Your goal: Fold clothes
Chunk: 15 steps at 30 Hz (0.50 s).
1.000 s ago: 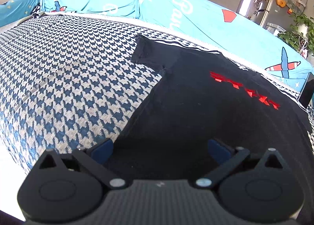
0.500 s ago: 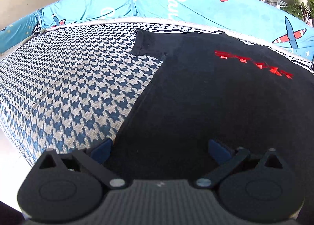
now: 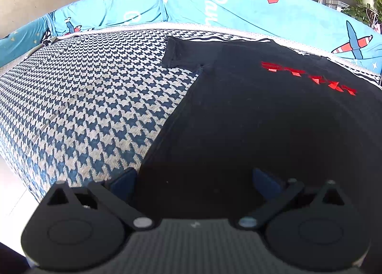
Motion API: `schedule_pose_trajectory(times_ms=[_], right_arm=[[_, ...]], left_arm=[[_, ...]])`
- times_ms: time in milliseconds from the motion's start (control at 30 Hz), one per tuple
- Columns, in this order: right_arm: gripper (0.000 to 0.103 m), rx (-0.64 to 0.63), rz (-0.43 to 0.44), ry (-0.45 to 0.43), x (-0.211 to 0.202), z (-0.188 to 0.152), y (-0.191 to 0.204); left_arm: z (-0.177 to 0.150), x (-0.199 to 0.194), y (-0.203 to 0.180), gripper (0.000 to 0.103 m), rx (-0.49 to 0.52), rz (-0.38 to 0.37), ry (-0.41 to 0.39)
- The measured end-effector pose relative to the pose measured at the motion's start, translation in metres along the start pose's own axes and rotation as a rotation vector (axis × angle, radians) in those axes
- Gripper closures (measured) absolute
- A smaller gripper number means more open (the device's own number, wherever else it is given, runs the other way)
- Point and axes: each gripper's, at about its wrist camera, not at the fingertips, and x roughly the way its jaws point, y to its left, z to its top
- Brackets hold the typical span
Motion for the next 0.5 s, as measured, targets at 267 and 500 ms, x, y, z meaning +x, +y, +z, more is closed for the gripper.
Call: schedule_pose_trajectory(times_ms=[267,500], right_arm=[[0.070,-0.097,0.107,0.054,0.006,0.012,0.024],[0.068,-0.212,0.190,0.163,0.029,0.041,0.039]], left_arm=[[0.000,0.001,0.003,0.000,-0.002,-0.005,0.002],[-0.003,-0.001,0.002,0.000,0.001,-0.004,-0.018]])
